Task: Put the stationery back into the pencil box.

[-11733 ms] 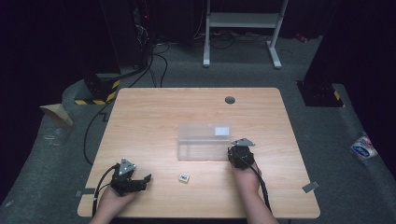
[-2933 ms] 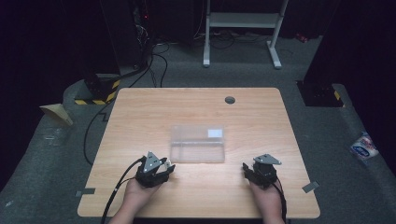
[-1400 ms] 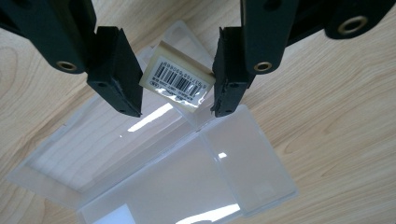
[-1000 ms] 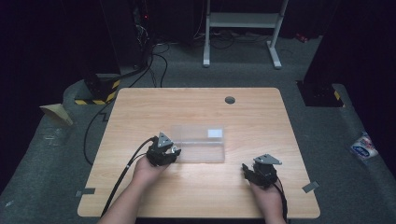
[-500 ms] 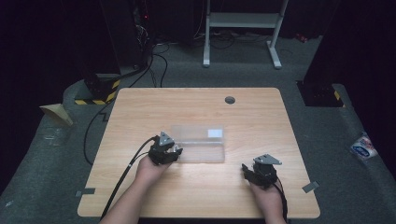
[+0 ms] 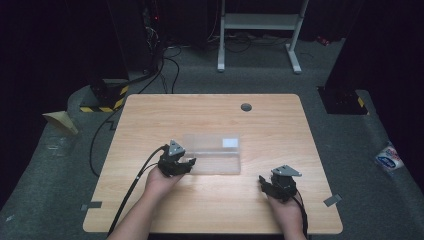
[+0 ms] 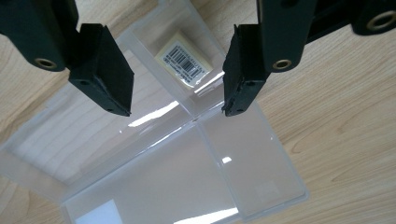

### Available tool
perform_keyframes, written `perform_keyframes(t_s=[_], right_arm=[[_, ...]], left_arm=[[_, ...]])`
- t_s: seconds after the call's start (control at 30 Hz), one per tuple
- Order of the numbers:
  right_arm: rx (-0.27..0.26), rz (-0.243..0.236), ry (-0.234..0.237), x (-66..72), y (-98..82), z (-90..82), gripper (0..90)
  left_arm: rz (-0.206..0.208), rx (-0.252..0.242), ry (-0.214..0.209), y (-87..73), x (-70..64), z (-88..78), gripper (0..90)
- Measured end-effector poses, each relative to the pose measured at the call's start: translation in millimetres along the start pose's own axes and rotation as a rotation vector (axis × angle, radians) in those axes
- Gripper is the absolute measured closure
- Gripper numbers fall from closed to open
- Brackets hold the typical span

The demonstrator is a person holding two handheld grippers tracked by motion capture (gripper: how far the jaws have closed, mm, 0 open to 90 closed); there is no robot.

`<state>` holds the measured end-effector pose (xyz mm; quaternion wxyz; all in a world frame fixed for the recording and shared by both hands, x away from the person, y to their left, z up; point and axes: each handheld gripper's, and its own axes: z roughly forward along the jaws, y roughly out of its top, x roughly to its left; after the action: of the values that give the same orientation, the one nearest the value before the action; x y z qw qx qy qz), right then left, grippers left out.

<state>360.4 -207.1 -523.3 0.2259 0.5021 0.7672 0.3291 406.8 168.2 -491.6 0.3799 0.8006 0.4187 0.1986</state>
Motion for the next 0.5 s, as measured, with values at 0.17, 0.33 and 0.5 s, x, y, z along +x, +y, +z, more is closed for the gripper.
perform_keyframes(t_s=[0.17, 0.33, 0.5], right_arm=[[0.0, 0.0, 0.0, 0.0, 0.0, 0.0, 41.0], [0.0, 0.0, 0.0, 0.1, 0.0, 0.0, 41.0], [0.0, 0.0, 0.0, 0.1, 0.0, -0.1, 40.9]], left_arm=[[-0.007, 0.001, 0.005, 0.2, 0.4, -6.2, 41.5], [-0.018, -0.001, 0.007, -2.1, 2.3, -11.5, 39.6], [-0.021, -0.004, 0.001, -5.8, 3.9, -16.7, 35.5]])
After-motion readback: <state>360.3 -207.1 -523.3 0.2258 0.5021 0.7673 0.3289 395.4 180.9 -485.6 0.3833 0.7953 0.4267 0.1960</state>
